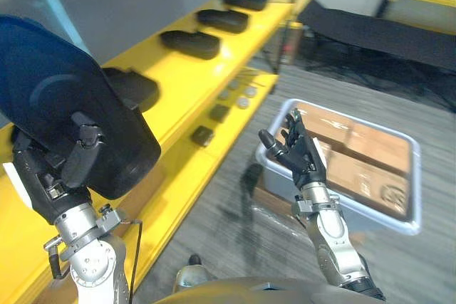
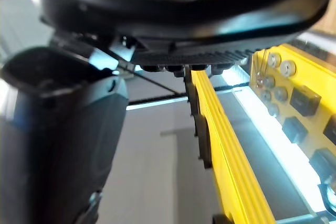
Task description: Walk over and take three plastic housings, then place them on the shelf
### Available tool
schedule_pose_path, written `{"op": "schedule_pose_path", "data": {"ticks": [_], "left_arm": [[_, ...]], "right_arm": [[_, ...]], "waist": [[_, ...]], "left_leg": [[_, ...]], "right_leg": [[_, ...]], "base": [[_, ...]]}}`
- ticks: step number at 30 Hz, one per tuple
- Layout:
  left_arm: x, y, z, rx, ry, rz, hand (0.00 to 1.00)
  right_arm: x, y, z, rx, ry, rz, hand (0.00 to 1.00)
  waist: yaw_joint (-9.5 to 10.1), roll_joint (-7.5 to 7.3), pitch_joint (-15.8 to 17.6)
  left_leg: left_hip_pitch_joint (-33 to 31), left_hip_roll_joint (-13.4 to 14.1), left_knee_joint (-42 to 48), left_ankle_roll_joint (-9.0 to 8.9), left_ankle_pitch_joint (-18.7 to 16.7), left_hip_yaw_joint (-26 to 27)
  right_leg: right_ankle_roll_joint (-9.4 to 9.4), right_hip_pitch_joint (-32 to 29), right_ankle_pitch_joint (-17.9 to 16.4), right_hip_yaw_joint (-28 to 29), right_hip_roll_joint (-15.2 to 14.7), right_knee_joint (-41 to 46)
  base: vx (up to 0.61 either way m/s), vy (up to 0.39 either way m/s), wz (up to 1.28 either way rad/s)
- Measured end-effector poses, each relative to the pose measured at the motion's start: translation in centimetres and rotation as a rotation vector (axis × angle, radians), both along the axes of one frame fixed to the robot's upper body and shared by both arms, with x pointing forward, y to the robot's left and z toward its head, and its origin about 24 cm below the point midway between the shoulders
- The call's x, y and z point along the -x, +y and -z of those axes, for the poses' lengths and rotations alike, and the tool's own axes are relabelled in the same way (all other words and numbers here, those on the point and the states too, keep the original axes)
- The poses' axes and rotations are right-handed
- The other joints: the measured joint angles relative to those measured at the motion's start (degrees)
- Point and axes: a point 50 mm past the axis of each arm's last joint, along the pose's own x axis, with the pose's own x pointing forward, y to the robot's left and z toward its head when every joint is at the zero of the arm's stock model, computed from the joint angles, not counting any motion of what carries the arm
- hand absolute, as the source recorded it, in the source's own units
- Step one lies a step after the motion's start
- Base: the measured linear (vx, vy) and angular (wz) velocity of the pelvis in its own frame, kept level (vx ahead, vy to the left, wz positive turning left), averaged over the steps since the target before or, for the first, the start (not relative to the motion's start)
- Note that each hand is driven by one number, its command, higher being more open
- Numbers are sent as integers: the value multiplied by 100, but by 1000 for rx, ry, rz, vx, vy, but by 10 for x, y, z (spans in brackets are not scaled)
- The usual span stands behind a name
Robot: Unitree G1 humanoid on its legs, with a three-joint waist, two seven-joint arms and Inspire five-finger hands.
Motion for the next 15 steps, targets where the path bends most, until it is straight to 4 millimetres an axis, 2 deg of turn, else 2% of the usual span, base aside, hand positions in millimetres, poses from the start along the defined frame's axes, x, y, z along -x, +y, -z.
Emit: {"op": "schedule_pose_path", "data": {"ticks": [1,2,5,10,13,14,15], "left_arm": [[0,-1,0,-5,0,6,0],[0,-1,0,-5,0,3,0],[9,9,1,-13,16,-64,0],[10,8,-1,-38,4,-35,0],[3,8,-17,-107,-73,8,0],[-2,9,-27,-141,-121,26,0],[-10,7,-45,-202,-216,68,0]], "right_arm": [[0,-10,-2,25,-4,20,100],[-1,-12,-2,28,-6,27,100],[-1,-3,-2,7,-15,-13,100],[-8,2,-10,-2,-52,-22,100],[-24,1,-38,-19,-165,49,100],[-29,1,-48,-19,-207,67,100],[-32,0,-62,-17,-268,105,100]], "waist": [[-18,63,38],[2,70,58],[45,29,99],[97,-20,291],[139,-93,374],[152,-168,417],[211,-327,474]], "left_leg": [[-27,63,39,-25,158,328],[-29,13,18,-21,172,311],[3,-192,-36,27,142,300],[5,-310,172,123,-8,285],[-166,-423,662,211,-318,163],[-213,-521,808,247,-430,120],[-210,-762,923,317,-592,76]], "right_leg": [[88,41,-166,-277,-127,271],[105,44,-231,-351,-220,407],[130,0,-374,-345,-505,691],[236,-27,-563,-314,-822,1079],[357,-71,-896,-342,-1288,1771],[402,-76,-1040,-363,-1511,2059],[339,-41,-1247,-392,-1901,2477]], "base": [[33,131,157],[40,196,87],[47,171,13],[36,114,2],[61,97,21],[84,116,39],[91,120,43]]}}
